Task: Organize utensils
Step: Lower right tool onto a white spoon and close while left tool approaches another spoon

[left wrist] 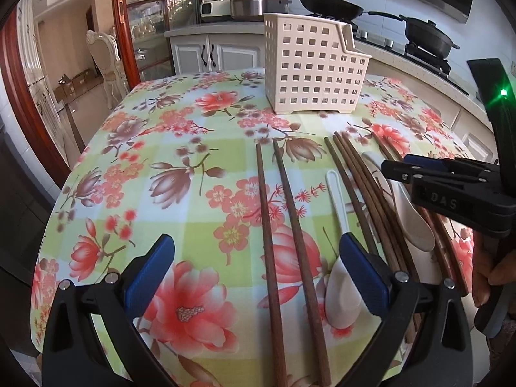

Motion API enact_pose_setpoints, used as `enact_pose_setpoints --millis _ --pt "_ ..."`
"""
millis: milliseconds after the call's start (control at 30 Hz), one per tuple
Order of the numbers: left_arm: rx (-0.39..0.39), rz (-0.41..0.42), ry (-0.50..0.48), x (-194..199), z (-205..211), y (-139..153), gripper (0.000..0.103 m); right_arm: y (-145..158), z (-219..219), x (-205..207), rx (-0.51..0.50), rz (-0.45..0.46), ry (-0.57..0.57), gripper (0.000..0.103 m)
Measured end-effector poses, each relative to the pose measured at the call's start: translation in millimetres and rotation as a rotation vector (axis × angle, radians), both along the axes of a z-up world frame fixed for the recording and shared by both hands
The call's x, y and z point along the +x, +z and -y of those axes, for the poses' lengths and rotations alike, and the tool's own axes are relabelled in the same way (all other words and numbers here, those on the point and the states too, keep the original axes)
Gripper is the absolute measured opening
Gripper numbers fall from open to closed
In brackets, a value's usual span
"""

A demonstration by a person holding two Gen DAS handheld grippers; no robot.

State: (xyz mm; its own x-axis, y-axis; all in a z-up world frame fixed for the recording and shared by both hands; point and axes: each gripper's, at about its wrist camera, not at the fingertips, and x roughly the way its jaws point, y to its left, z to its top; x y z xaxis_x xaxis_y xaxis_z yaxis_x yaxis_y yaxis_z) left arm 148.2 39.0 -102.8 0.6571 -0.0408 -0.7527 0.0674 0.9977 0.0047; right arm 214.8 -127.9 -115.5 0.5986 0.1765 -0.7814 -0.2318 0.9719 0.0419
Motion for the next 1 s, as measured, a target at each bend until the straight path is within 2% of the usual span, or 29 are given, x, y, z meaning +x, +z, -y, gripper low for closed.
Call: enact_pose_setpoints --millis 200,433,667,767,900,1000 --pt "-0.014 0.013 -0.057 4.1 12.2 0.9 0.099 -8.8 -5.6 10.8 -0.021 -0.029 -0.003 0.034" --pt "-0.089 -0.068 -0.048 18.0 8.9 -3.9 0.098 -8.7 -9.3 19.3 -0.033 -0.041 0.004 0.032" --pt "-0.075 -0.101 -0.069 28.5 15.2 -3.5 0.098 -13.8 -4.7 25.5 -0.029 -0.067 0.007 0.018" --pt "-0.053 -0.106 -0.102 32.4 26.2 -1.4 0.090 -11.8 -3.5 23.1 -0.014 -0.056 0.016 0.015" --pt "-0.017 -0.125 -0.164 41.2 45.0 -1.6 0.086 -7.0 0.2 20.8 0.016 -0.043 0.016 0.015" --pt "-0.003 -0.158 -0.191 51.8 54.9 -5.8 0.076 -7.2 2.1 21.5 0.029 -0.046 0.018 0.015"
